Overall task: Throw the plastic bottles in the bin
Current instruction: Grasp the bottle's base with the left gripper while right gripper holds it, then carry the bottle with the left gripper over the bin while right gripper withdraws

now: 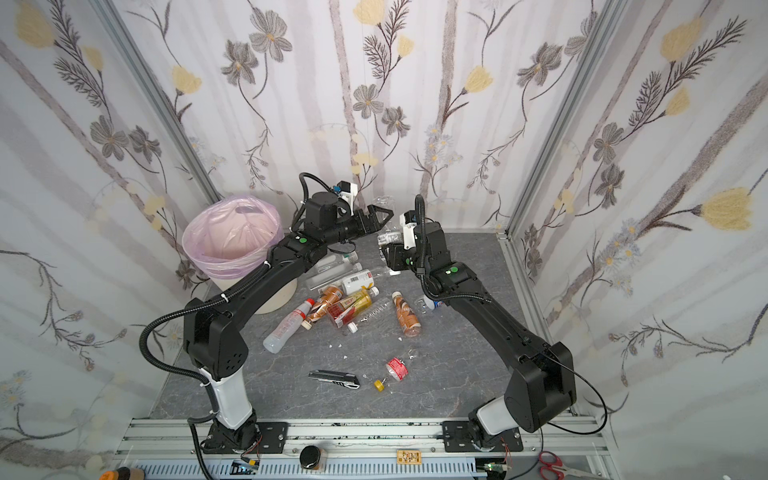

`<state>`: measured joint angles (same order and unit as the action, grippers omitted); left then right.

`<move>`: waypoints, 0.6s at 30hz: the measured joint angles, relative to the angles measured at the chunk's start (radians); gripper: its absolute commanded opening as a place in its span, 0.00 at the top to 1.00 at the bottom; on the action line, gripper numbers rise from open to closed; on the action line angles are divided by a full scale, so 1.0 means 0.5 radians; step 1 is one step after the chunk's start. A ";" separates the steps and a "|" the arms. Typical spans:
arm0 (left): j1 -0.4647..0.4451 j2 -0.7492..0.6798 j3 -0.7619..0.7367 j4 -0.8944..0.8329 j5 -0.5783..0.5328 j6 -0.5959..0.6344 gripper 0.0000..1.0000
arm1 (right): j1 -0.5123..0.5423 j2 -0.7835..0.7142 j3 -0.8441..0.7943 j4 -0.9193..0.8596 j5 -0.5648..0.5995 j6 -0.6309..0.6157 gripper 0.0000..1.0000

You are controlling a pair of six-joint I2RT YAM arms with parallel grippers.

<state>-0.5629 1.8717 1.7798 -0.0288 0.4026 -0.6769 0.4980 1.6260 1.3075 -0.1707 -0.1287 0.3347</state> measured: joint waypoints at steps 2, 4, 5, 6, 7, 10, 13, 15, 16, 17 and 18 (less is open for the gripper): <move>-0.014 0.000 0.008 -0.007 -0.011 0.008 0.17 | 0.009 -0.018 -0.021 0.013 -0.006 0.001 0.46; -0.023 0.000 0.015 -0.012 -0.014 0.037 0.19 | 0.019 -0.028 -0.037 0.024 -0.017 0.001 0.46; -0.023 0.000 0.020 -0.013 -0.023 0.039 0.20 | 0.024 -0.031 -0.043 0.027 -0.031 0.001 0.46; -0.022 0.000 0.027 -0.014 -0.035 0.040 0.20 | 0.029 -0.031 -0.047 0.038 -0.045 0.000 0.46; -0.024 0.000 0.035 -0.016 -0.044 0.045 0.20 | 0.033 -0.031 -0.048 0.047 -0.049 0.001 0.46; -0.031 0.002 0.061 -0.020 -0.063 0.052 0.22 | 0.039 -0.031 -0.050 0.073 -0.060 0.001 0.46; -0.049 0.005 0.076 -0.027 -0.068 0.063 0.27 | 0.043 -0.031 -0.050 0.082 -0.061 0.001 0.46; -0.053 0.011 0.085 -0.029 -0.072 0.069 0.34 | 0.043 -0.031 -0.050 0.084 -0.060 0.001 0.45; -0.055 0.014 0.088 -0.034 -0.072 0.069 0.36 | 0.043 -0.031 -0.050 0.086 -0.060 0.001 0.43; -0.055 0.014 0.088 -0.042 -0.072 0.070 0.39 | 0.043 -0.031 -0.050 0.087 -0.060 0.002 0.38; -0.056 0.014 0.088 -0.048 -0.077 0.086 0.42 | 0.043 -0.031 -0.050 0.086 -0.059 0.002 0.35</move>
<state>-0.5907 1.8786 1.8236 -0.0528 0.3641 -0.6338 0.5198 1.6104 1.2823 -0.1276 -0.1581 0.3359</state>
